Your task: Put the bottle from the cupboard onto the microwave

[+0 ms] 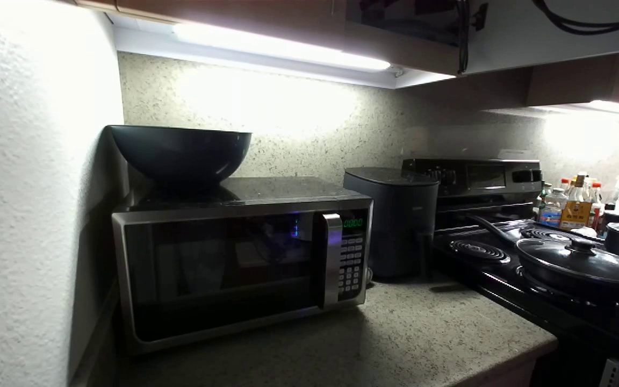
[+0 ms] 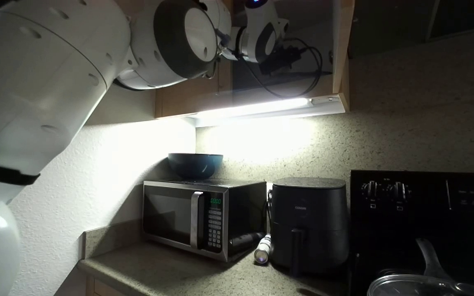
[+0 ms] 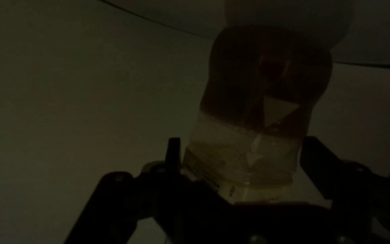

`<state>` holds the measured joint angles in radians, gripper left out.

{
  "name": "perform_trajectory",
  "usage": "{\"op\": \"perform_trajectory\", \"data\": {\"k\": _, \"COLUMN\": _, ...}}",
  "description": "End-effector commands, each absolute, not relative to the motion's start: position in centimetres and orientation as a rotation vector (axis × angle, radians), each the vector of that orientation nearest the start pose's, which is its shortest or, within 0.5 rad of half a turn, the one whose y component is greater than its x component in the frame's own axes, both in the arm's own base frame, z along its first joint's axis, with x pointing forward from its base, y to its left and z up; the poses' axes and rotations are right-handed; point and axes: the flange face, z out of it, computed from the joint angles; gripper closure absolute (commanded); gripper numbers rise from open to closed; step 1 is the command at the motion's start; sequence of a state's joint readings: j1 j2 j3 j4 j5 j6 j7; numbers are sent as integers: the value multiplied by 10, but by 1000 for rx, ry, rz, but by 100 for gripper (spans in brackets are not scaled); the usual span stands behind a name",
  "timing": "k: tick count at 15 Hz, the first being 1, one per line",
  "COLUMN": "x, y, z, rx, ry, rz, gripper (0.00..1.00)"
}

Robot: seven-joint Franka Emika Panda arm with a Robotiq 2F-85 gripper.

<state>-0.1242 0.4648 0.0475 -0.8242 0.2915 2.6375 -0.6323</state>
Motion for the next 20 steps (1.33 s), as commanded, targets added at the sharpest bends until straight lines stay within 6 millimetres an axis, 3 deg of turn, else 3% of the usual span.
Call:
{"op": "perform_trajectory", "data": {"k": 1, "x": 686, "y": -80, "z": 828, "rx": -2489, "ry": -552, "rz": -2086, "gripper": 41}}
{"op": "perform_trajectory", "data": {"k": 3, "x": 686, "y": -82, "z": 830, "rx": -2485, "ry": -549, "rz": -2091, "gripper": 52}}
{"op": "perform_trajectory", "data": {"k": 8, "x": 679, "y": -84, "z": 837, "rx": -2554, "ry": -481, "rz": -2058, "gripper": 64}}
{"op": "perform_trajectory", "data": {"k": 13, "x": 657, "y": -77, "z": 854, "rx": -2685, "ry": -421, "rz": -1990, "gripper": 64}}
{"op": "perform_trajectory", "data": {"k": 19, "x": 603, "y": -57, "z": 898, "rx": -2736, "ry": -238, "rz": -1942, "gripper": 64}}
{"op": "perform_trajectory", "data": {"k": 20, "x": 627, "y": -61, "z": 888, "rx": -2709, "ry": -294, "rz": -1981, "gripper": 64}}
